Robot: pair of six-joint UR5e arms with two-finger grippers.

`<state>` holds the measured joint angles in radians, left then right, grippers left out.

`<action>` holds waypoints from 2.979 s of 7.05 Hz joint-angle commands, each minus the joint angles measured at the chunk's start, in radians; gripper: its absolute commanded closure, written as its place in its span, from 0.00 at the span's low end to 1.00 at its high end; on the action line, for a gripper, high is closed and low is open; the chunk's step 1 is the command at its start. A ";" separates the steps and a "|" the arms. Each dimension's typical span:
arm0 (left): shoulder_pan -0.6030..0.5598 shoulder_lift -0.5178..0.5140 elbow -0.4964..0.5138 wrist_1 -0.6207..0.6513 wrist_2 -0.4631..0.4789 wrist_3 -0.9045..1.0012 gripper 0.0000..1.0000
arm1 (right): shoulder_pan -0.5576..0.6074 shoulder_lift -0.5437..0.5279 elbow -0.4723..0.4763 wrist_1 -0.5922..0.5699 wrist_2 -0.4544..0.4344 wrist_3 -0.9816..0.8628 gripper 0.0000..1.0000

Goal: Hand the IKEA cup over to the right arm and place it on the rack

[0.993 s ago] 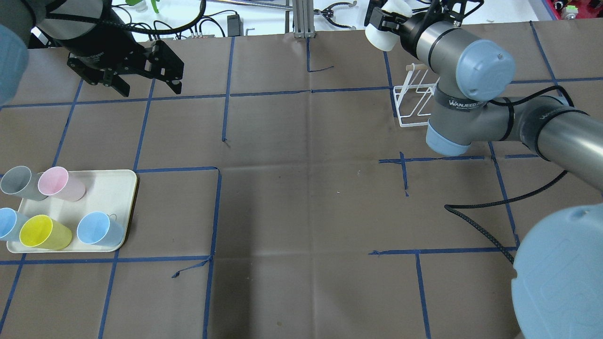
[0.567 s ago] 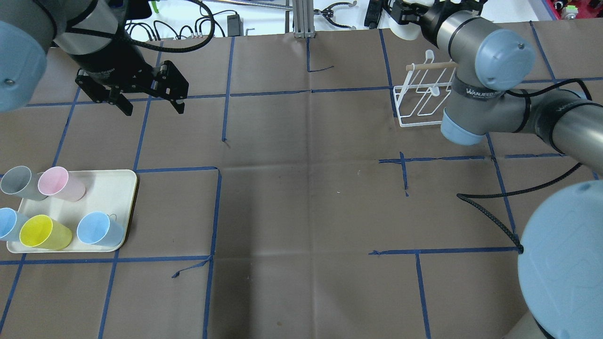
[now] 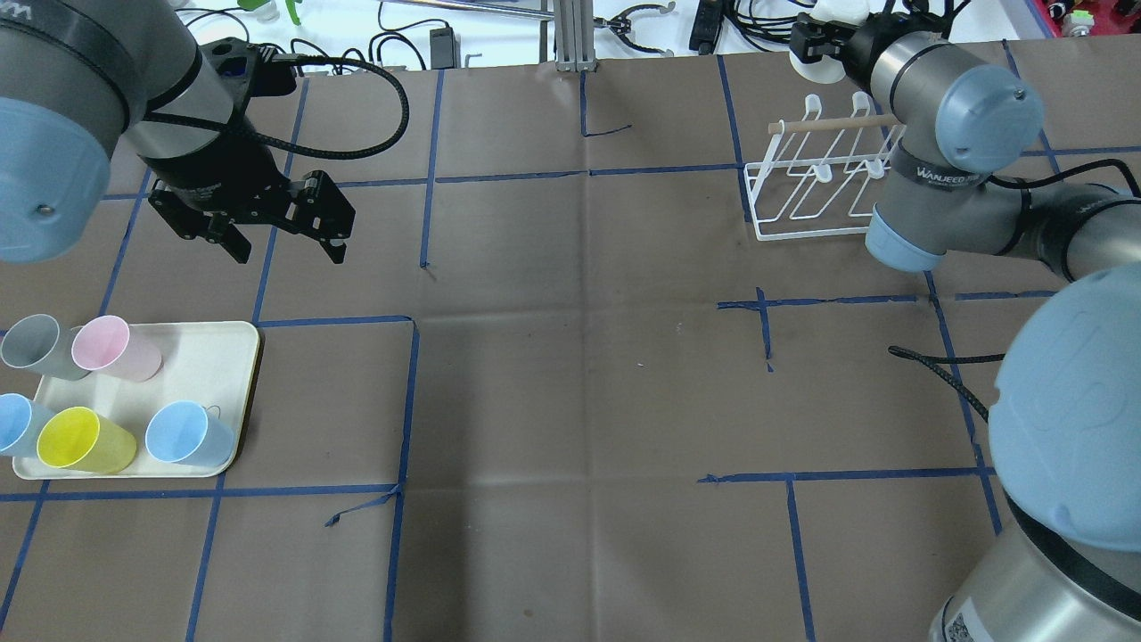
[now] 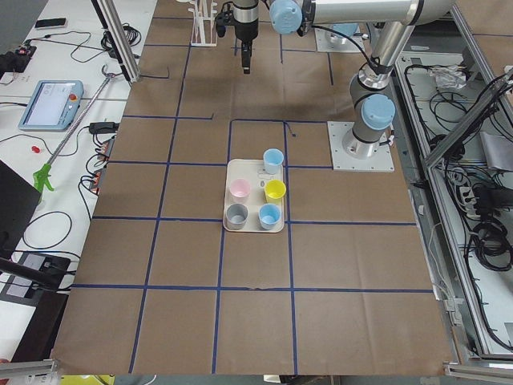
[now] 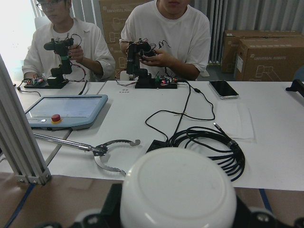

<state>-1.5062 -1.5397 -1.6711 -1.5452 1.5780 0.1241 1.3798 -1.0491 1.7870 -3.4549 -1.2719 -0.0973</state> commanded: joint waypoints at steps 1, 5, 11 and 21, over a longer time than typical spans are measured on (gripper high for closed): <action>0.116 0.032 -0.071 0.001 0.000 0.140 0.01 | -0.005 0.011 0.008 -0.006 -0.003 -0.022 0.69; 0.349 0.062 -0.281 0.138 0.068 0.290 0.02 | -0.005 0.014 0.057 -0.007 -0.007 -0.035 0.69; 0.400 0.110 -0.488 0.319 0.068 0.364 0.02 | 0.002 0.034 0.063 0.010 -0.007 -0.018 0.01; 0.455 -0.043 -0.653 0.657 0.071 0.422 0.15 | 0.079 -0.135 0.035 0.011 0.000 0.054 0.00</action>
<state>-1.0515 -1.5764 -2.3260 -0.9074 1.6477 0.5430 1.4214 -1.1409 1.8228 -3.4450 -1.2708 -0.0874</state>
